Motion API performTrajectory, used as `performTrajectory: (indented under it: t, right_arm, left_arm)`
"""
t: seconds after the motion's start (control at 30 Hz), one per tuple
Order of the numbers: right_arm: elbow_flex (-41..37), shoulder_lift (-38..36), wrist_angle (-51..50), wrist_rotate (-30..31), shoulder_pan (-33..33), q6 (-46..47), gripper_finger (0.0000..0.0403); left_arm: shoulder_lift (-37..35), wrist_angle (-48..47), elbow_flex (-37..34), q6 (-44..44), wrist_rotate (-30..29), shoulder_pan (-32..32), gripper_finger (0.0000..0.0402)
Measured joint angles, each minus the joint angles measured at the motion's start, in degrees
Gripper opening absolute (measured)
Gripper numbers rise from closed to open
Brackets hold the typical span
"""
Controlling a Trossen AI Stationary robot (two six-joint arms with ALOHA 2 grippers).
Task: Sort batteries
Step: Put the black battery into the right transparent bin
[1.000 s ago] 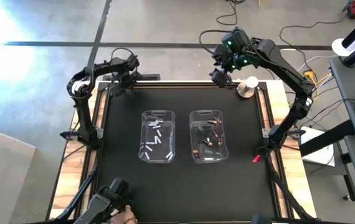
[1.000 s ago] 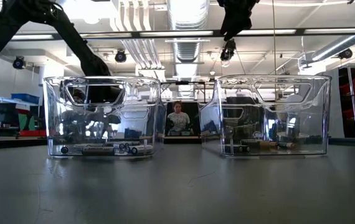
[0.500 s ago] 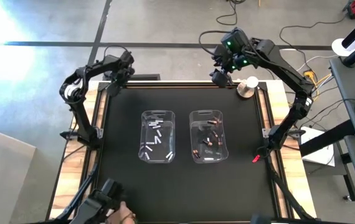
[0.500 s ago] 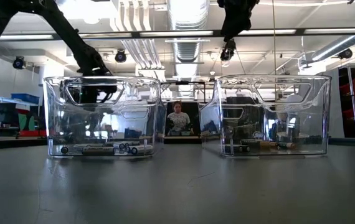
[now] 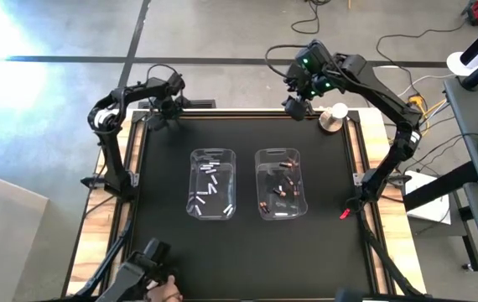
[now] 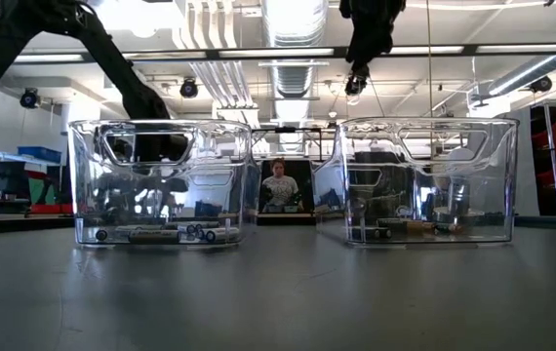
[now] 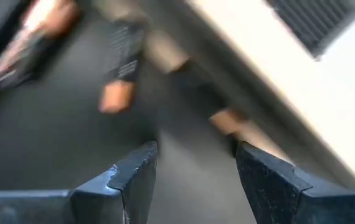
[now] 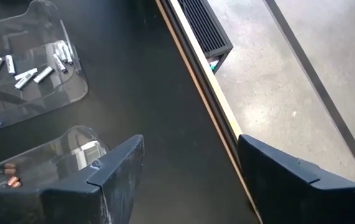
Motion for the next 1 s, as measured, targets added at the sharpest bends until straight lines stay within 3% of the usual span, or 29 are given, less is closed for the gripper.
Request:
performTrajectory:
  t: [0.1, 0.3, 0.5, 0.67, 0.83, 1.0]
  right_arm:
    - [-0.41, 0.01, 0.03, 0.0, 0.0, 0.03, 0.0247]
    - [-1.07, 0.02, 0.41, 0.0, 0.0, -0.02, 0.0236]
    - [-1.16, 0.02, 0.4, 0.0, 0.0, -0.02, 0.024]
    - [-1.55, 0.02, 0.52, 0.0, 0.0, 0.1, 0.0248]
    - [-2.11, 0.02, 0.52, 0.0, 0.0, 0.15, 0.0252]
    - [-2.21, 0.02, 0.64, 0.0, 0.0, 0.39, 0.0245]
  left_arm:
    - [0.1, 2.39, 0.02, 3.24, -0.35, 0.05, 0.0201]
    - [0.1, 0.18, -0.2, 1.47, -1.68, 1.3, 0.0201]
    - [-1.59, -11.79, -0.48, -14.19, -6.94, 2.2, 0.0201]
    - [-5.1, -11.77, -0.46, -24.6, -9.93, 0.21, 0.0201]
    - [-5.46, -7.53, -0.39, -20.25, -8.29, -0.96, 0.0201]
    - [-4.97, -10.97, -0.42, -17.81, -5.09, -3.39, 0.0201]
